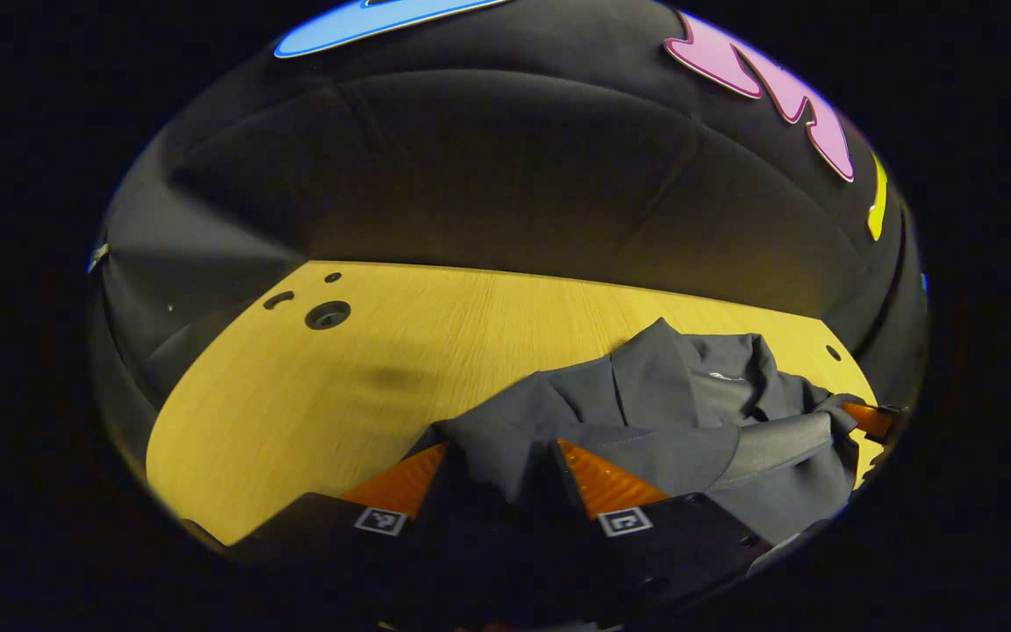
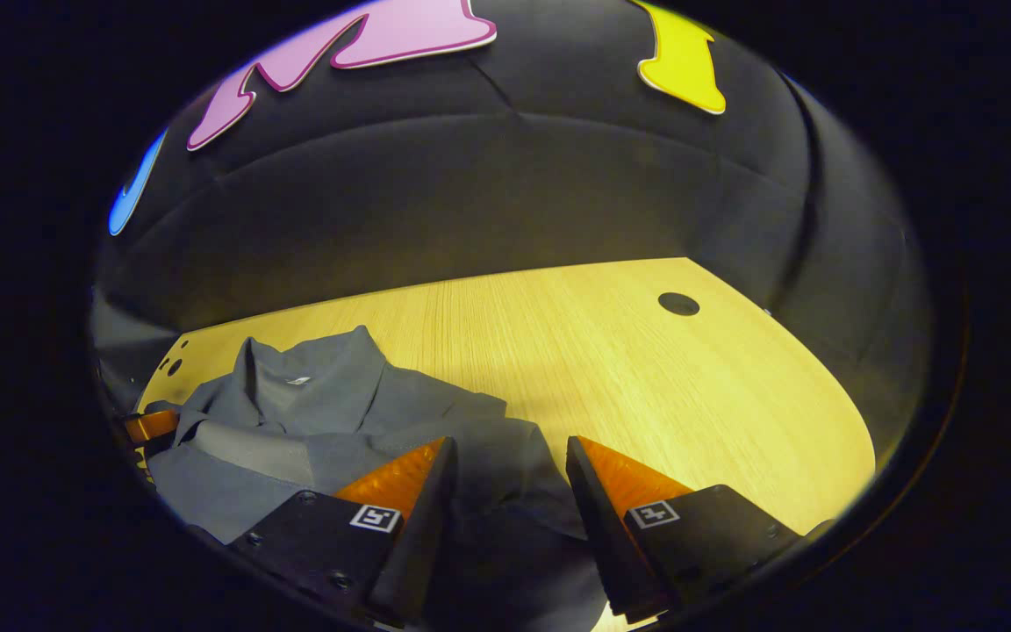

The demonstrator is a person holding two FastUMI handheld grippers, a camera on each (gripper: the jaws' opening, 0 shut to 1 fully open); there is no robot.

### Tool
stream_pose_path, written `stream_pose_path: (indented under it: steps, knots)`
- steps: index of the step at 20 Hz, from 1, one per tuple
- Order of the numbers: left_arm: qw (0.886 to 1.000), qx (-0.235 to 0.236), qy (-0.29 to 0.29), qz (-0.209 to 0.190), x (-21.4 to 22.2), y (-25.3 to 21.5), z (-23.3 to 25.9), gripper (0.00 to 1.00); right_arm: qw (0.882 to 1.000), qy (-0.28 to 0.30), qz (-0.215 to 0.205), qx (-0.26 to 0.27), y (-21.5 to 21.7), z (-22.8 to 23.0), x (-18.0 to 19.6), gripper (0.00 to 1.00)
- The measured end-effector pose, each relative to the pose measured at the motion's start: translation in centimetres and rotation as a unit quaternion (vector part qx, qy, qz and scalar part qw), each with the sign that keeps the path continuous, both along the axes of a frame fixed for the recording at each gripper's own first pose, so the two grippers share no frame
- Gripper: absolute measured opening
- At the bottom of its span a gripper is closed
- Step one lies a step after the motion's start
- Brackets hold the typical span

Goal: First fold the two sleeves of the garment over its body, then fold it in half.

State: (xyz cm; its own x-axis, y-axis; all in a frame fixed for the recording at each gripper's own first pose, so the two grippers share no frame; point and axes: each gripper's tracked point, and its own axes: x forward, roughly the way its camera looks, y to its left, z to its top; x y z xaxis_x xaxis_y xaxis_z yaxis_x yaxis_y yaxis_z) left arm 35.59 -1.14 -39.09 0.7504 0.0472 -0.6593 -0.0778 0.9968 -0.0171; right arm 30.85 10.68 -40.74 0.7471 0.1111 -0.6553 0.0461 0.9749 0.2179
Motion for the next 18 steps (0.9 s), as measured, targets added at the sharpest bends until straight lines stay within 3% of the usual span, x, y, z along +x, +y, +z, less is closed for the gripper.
stream_pose_path:
  steps: [3, 4, 5, 11, 18]
  knots:
    - [1.0, -0.004, -0.015, 0.011, -0.4, 0.0, 2.0, 0.95, 1.0, -0.022, 0.005, -0.006, -0.3, 2.2, -0.4, 0.84]
    - [1.0, -0.014, -0.027, 0.006, -0.5, -0.5, 3.0, 0.95, 0.999, -0.032, 0.006, -0.006, -0.4, 3.2, -0.6, 0.8]
    - [0.999, -0.021, -0.042, 0.002, -0.7, -0.9, 4.4, 0.95, 0.999, -0.043, 0.008, -0.01, -0.6, 4.2, -0.8, 0.85]
    - [0.995, -0.045, -0.091, -0.008, -4.1, -1.7, 9.9, 0.94, 0.994, -0.108, 0.018, -0.003, -1.1, 11.0, -3.2, 0.85]
    - [0.991, -0.061, -0.116, -0.027, -13.1, -3.7, 16.5, 0.95, 0.988, -0.145, 0.05, 0.022, -1.4, 17.9, -10.2, 0.85]
